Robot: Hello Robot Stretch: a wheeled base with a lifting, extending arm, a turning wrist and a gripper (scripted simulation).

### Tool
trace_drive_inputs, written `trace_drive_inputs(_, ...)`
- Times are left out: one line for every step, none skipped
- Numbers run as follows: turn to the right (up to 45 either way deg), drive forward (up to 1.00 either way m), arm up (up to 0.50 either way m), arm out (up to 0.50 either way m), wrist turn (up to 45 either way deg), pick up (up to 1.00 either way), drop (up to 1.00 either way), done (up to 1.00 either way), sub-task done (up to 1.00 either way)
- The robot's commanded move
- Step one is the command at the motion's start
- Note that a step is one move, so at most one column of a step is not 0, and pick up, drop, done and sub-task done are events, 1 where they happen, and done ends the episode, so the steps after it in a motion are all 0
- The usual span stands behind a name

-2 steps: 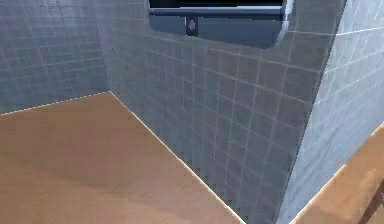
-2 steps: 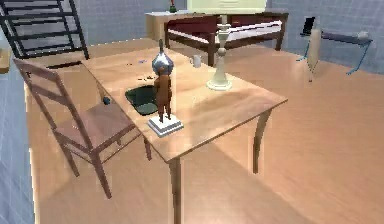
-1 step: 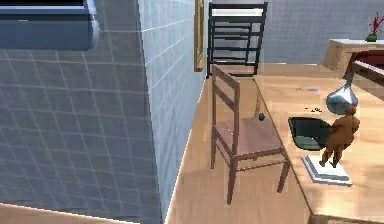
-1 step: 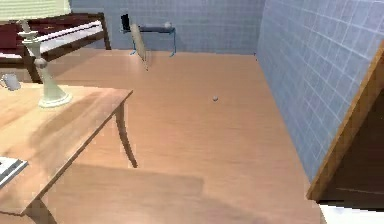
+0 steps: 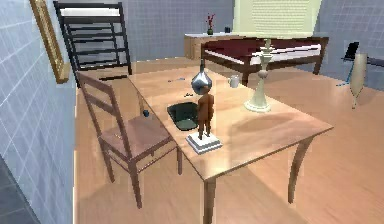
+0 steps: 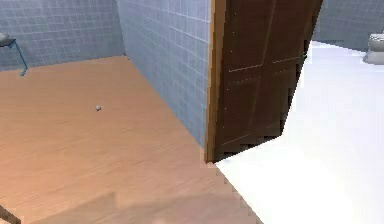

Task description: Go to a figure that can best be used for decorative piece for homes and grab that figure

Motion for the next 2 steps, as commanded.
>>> trace_drive_inputs(0.0,0.40,0.00,0.00,0.0,0.00,0.00,0.00,0.00)
trace_drive_inputs(-45.0,0.00,0.00,0.00,0.0,0.00,0.00,0.00,0.00)
